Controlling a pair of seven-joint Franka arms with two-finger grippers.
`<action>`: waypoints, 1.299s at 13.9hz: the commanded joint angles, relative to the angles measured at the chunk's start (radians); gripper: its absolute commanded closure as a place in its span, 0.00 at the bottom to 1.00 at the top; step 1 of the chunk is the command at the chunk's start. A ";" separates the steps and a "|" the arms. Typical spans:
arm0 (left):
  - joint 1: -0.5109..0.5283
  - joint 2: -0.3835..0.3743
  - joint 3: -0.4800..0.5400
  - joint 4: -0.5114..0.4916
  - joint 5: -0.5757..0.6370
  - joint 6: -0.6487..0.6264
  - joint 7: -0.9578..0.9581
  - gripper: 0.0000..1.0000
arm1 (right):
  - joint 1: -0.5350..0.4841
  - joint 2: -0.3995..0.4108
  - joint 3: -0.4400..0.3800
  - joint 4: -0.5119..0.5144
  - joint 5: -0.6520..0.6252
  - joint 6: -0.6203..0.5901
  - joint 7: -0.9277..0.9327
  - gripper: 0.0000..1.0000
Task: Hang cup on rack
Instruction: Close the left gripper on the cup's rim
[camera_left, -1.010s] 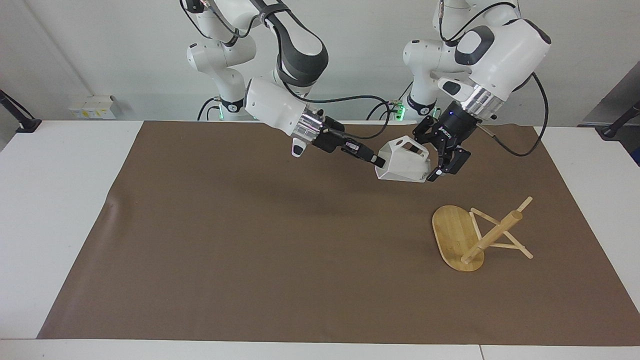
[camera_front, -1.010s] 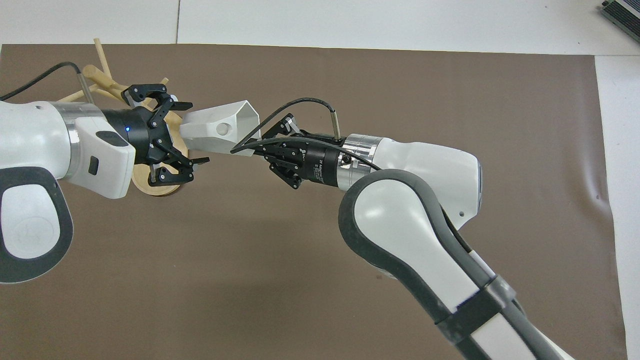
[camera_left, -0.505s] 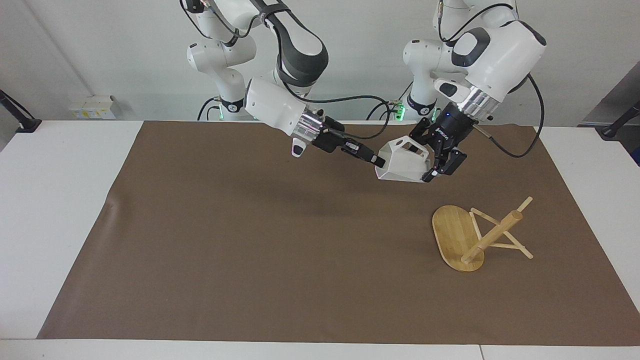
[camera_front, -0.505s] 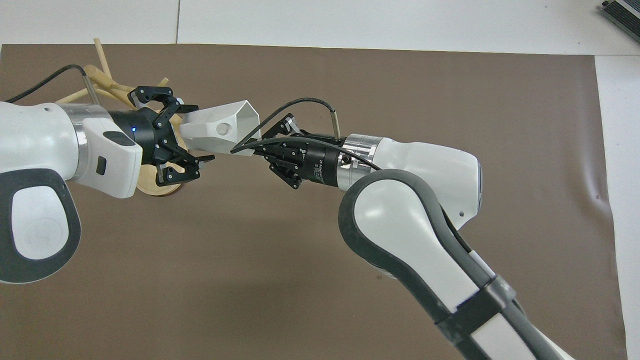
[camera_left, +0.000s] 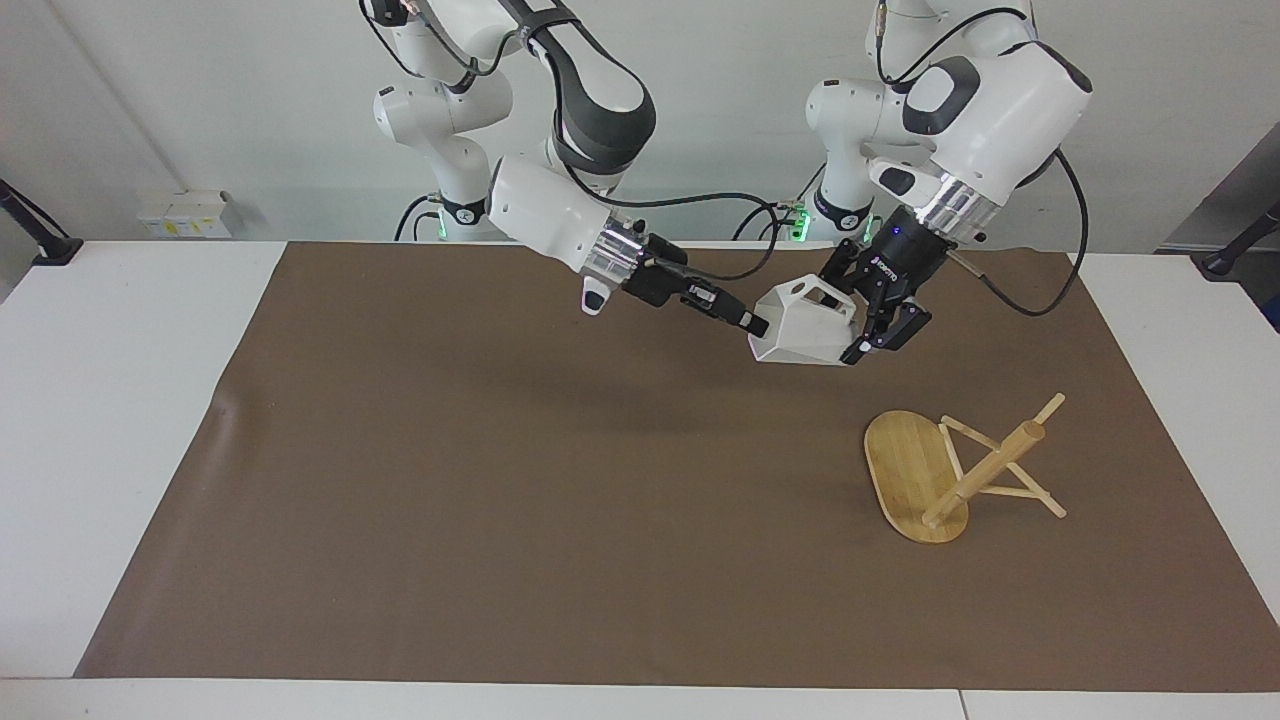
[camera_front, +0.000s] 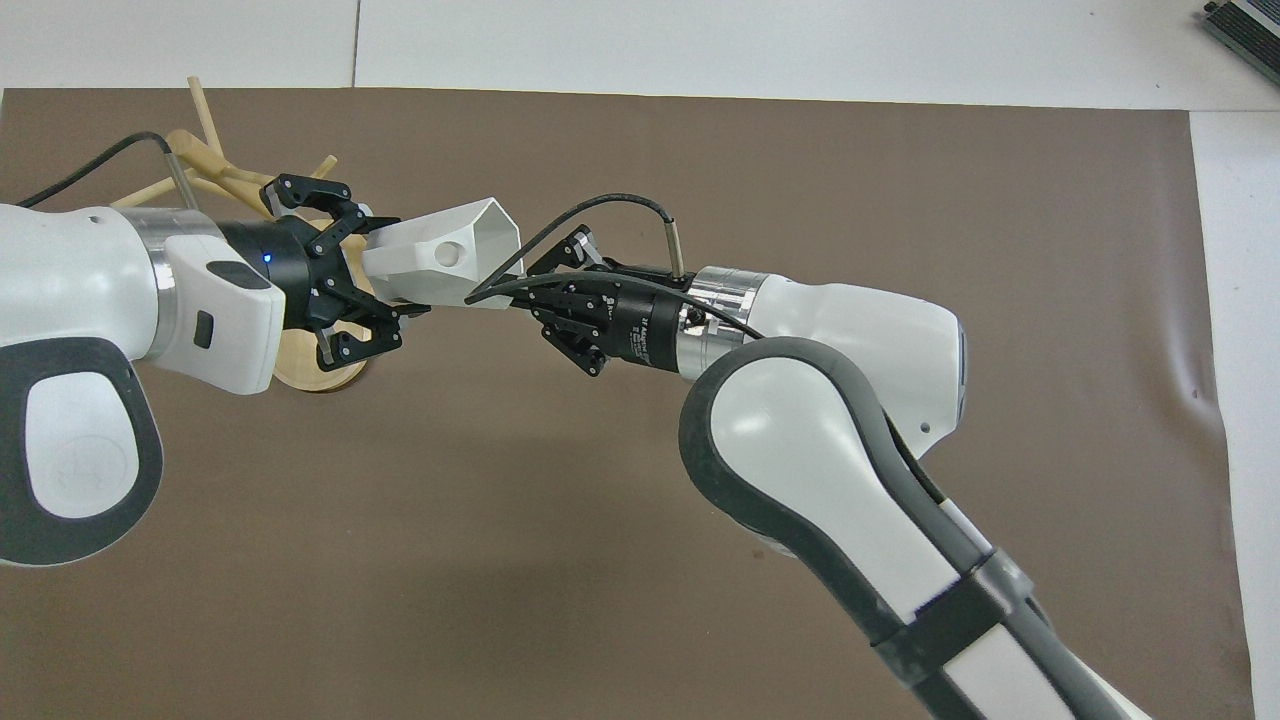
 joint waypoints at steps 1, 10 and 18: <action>-0.007 -0.009 0.011 -0.011 -0.014 0.026 -0.060 1.00 | -0.003 -0.016 0.008 -0.015 0.022 0.018 0.014 1.00; 0.002 -0.009 0.012 -0.011 -0.016 0.023 -0.066 1.00 | 0.002 -0.018 0.009 -0.021 0.022 0.033 0.021 0.57; 0.036 -0.009 0.012 -0.013 -0.016 0.018 -0.089 1.00 | 0.028 -0.010 0.008 -0.021 0.009 0.111 0.007 0.00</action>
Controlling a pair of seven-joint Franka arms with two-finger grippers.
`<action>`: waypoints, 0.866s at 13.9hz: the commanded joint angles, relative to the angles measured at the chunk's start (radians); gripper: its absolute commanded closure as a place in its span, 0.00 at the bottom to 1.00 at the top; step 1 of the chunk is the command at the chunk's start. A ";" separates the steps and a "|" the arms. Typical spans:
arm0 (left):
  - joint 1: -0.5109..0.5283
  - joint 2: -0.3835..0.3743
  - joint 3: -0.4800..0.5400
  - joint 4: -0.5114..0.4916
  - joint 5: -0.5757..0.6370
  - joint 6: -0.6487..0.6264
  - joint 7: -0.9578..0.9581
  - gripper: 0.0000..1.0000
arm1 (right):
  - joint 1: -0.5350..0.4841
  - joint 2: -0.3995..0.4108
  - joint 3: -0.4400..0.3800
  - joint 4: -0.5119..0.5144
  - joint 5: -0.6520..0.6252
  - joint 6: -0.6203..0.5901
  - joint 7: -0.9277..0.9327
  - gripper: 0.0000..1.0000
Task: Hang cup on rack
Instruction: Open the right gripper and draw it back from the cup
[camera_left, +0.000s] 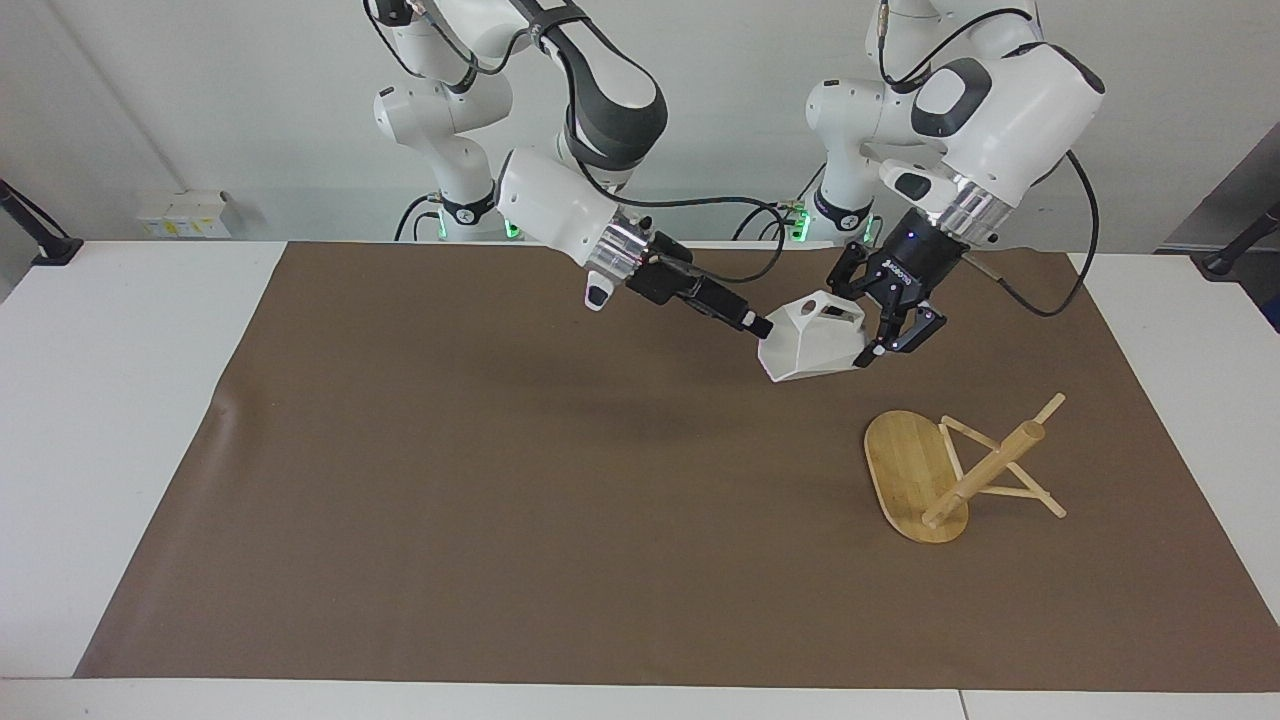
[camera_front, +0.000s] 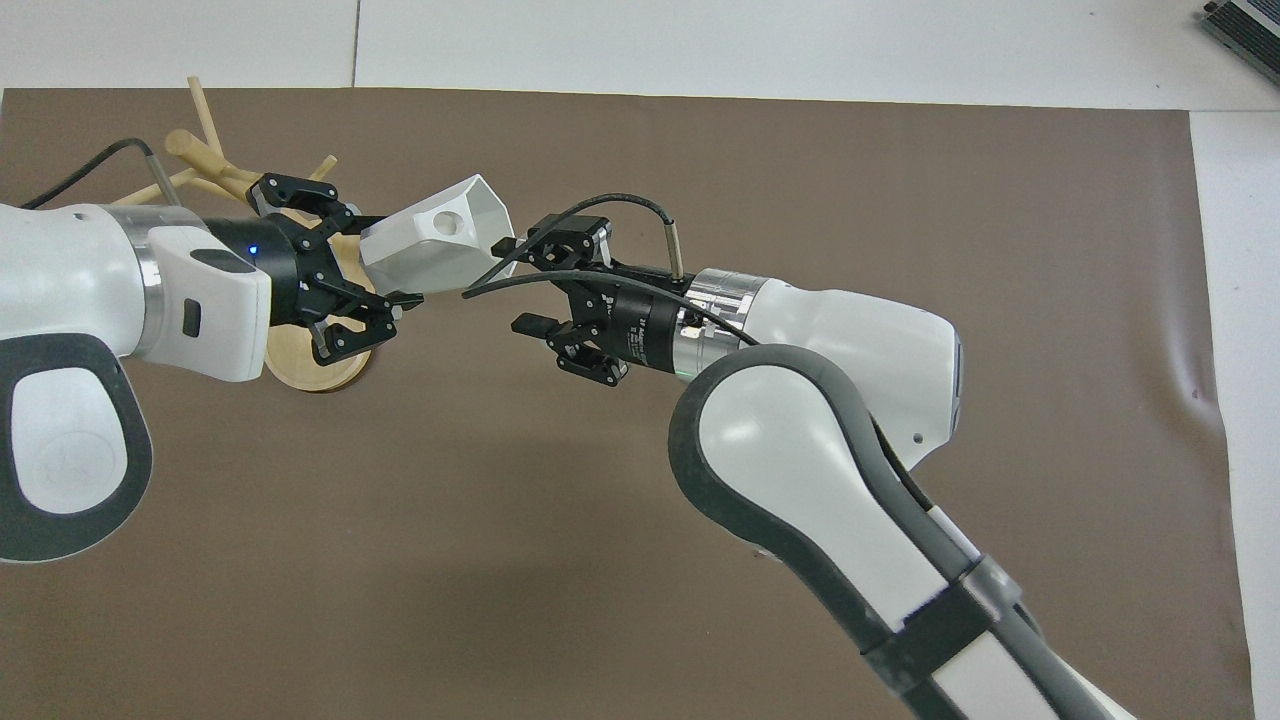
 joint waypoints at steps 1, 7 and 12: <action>0.027 -0.009 -0.004 -0.012 -0.013 0.015 -0.007 1.00 | -0.011 -0.009 0.001 -0.017 -0.003 0.021 -0.014 0.00; 0.056 -0.013 -0.001 -0.042 -0.011 0.038 -0.027 1.00 | -0.108 -0.015 -0.002 -0.078 -0.244 0.012 -0.486 0.00; 0.053 -0.018 -0.001 -0.143 -0.011 0.228 -0.153 1.00 | -0.230 -0.015 -0.004 -0.106 -0.595 -0.055 -0.752 0.00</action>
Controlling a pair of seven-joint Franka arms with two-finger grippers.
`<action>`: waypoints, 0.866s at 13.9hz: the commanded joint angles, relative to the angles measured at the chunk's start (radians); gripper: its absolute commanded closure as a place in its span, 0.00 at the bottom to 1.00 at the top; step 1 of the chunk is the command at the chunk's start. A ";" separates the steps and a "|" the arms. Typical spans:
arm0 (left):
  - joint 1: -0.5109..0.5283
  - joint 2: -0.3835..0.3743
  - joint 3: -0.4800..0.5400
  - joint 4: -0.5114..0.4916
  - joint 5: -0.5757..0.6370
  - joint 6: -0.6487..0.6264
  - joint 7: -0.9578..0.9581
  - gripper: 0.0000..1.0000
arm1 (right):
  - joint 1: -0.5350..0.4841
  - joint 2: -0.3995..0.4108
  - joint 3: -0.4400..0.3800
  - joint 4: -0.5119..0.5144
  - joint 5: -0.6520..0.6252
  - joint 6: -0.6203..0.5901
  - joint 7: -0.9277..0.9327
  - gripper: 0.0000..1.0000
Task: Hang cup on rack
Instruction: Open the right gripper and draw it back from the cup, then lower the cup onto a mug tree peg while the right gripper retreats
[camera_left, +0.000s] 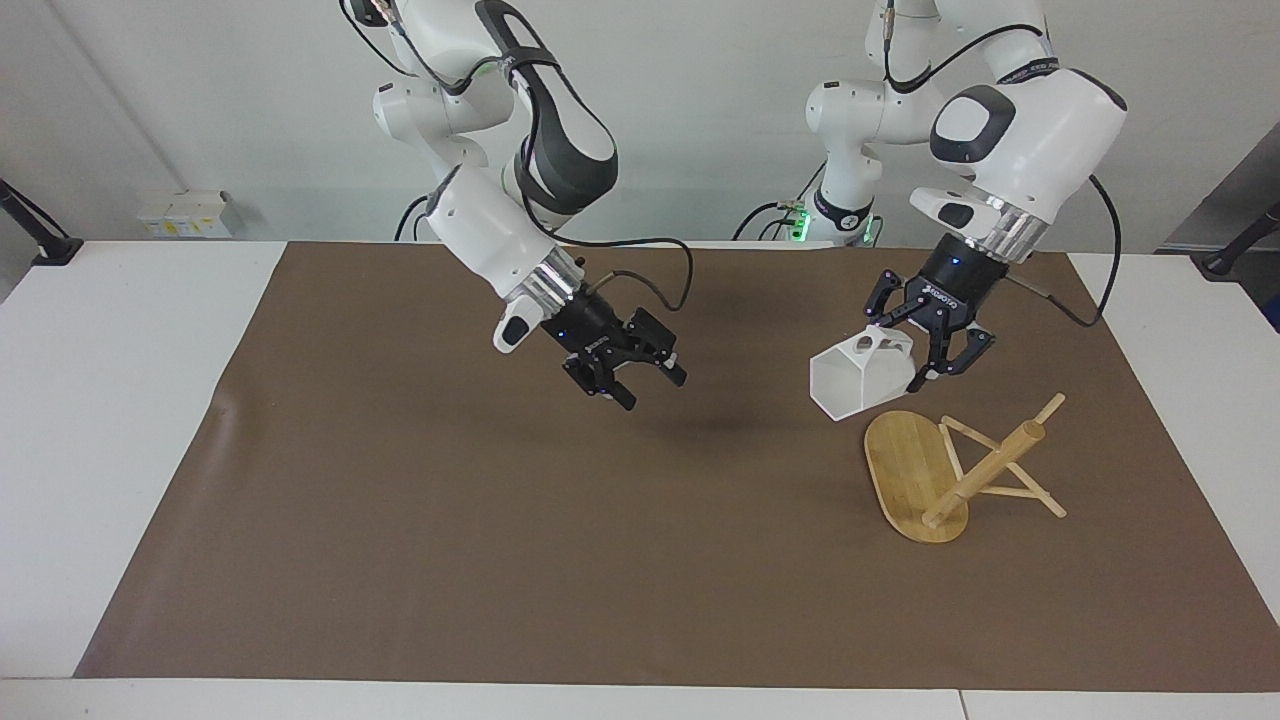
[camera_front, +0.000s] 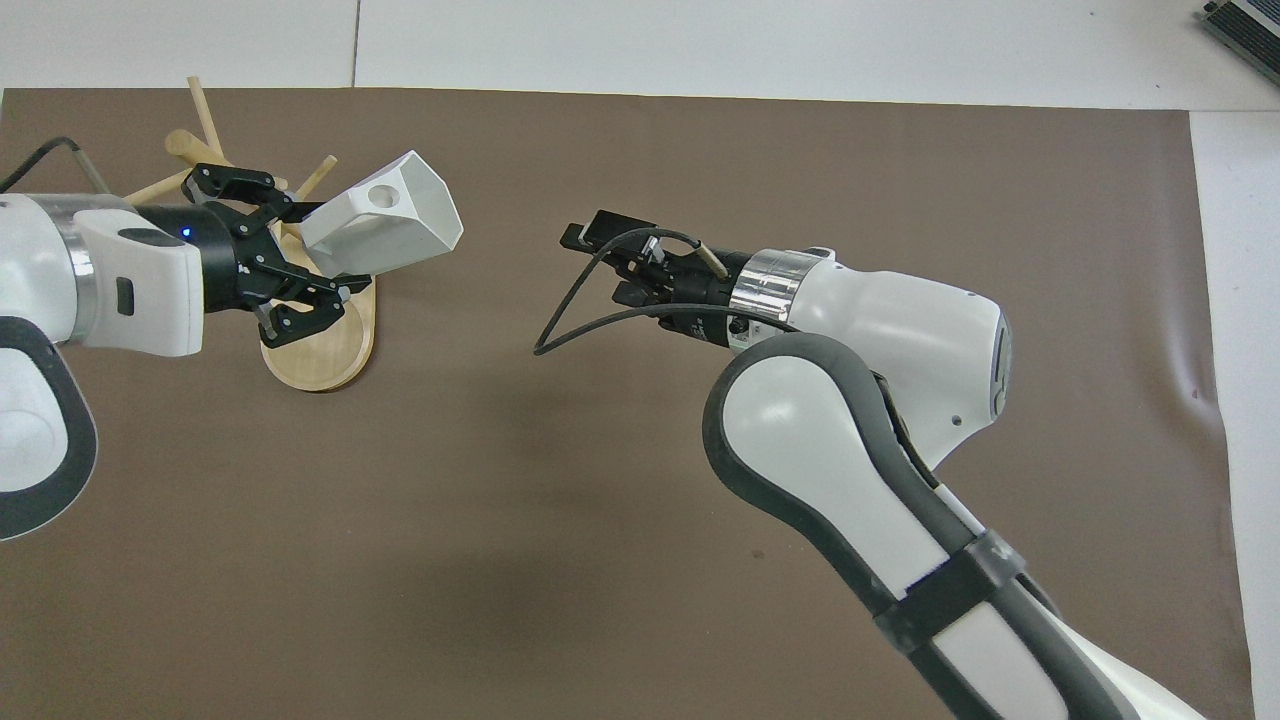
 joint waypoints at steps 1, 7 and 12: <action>-0.008 -0.013 -0.005 -0.060 -0.011 0.089 -0.067 1.00 | -0.087 -0.016 0.009 -0.017 -0.223 -0.105 -0.138 0.00; -0.035 0.012 -0.006 -0.126 -0.011 0.209 -0.298 1.00 | -0.276 -0.026 0.006 0.029 -0.584 -0.379 -0.269 0.00; -0.031 0.040 -0.005 -0.111 -0.011 0.219 -0.565 1.00 | -0.351 -0.041 -0.002 0.118 -0.830 -0.590 -0.268 0.00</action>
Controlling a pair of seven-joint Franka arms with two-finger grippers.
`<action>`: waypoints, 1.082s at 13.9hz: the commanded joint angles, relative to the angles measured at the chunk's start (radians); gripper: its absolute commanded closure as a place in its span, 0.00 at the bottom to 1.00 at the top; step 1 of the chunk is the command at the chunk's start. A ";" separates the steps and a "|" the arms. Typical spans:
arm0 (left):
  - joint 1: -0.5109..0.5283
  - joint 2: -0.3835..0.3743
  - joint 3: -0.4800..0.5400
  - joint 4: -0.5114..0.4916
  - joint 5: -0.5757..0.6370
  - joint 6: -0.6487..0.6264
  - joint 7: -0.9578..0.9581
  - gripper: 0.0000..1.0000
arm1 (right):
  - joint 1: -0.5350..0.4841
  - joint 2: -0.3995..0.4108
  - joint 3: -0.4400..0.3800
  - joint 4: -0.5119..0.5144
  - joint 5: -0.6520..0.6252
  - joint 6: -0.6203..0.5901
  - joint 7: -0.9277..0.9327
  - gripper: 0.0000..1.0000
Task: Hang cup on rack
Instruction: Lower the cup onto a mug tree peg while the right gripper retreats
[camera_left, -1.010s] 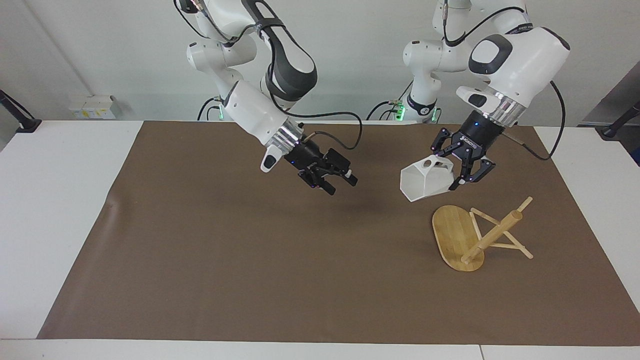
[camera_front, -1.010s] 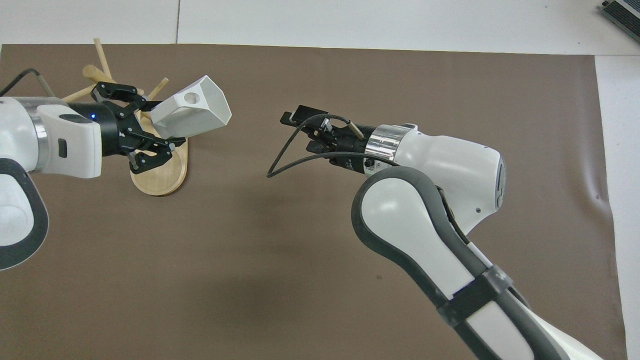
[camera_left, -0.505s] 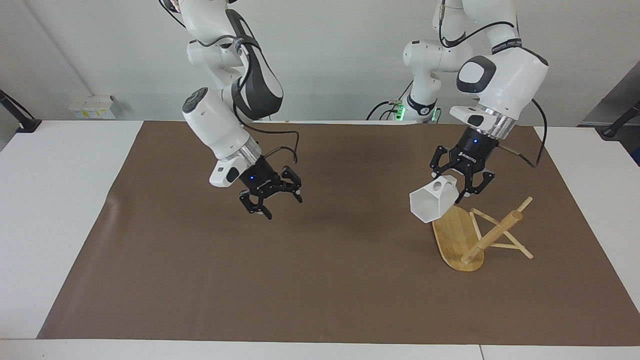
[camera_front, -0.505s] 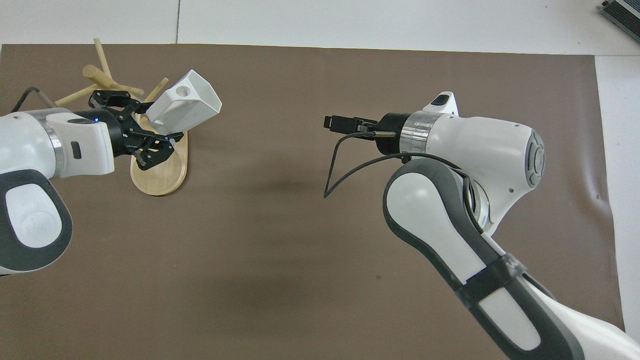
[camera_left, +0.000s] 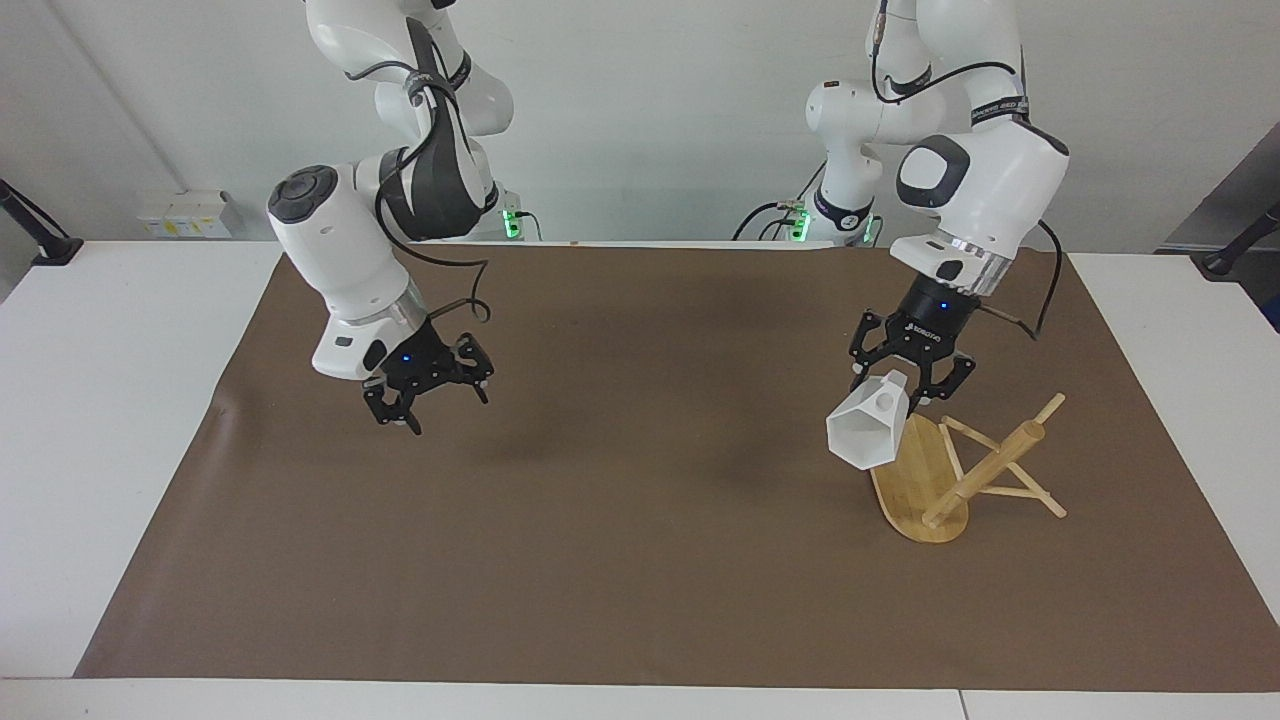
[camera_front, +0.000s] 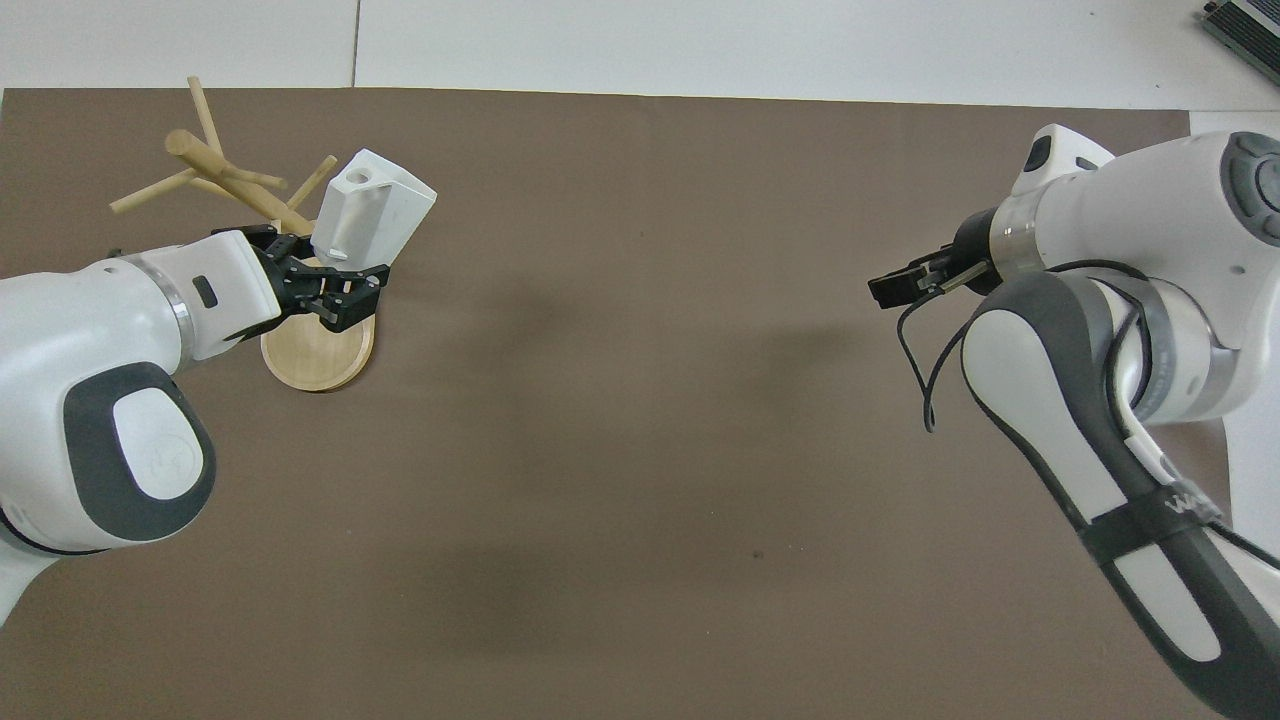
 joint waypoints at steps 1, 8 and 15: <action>-0.007 0.003 0.009 0.002 -0.010 0.021 -0.118 1.00 | -0.044 -0.026 0.002 0.023 -0.038 -0.087 -0.010 0.00; 0.013 0.021 0.012 0.007 -0.010 0.014 -0.271 1.00 | -0.073 -0.109 -0.116 0.043 -0.045 -0.325 0.251 0.00; 0.042 0.033 0.013 0.013 -0.008 -0.011 -0.328 1.00 | -0.078 -0.173 -0.163 0.110 -0.081 -0.504 0.333 0.00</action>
